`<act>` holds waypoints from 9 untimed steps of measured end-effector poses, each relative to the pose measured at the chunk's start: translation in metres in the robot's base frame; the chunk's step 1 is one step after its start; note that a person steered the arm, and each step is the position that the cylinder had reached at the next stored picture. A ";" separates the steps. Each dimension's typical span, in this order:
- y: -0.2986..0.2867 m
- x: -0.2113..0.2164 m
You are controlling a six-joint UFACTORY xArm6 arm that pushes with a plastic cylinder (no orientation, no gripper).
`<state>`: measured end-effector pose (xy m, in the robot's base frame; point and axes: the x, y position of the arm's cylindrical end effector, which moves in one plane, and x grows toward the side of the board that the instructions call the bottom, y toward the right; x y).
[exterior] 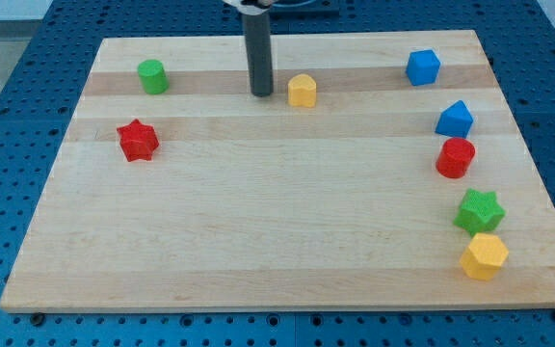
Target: Push the yellow heart diagonal towards the top left of the blue triangle
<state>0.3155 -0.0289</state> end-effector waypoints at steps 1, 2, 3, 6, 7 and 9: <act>0.023 0.001; 0.065 0.001; 0.109 0.001; 0.230 0.001; 0.187 0.001; 0.066 0.001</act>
<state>0.3167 0.0373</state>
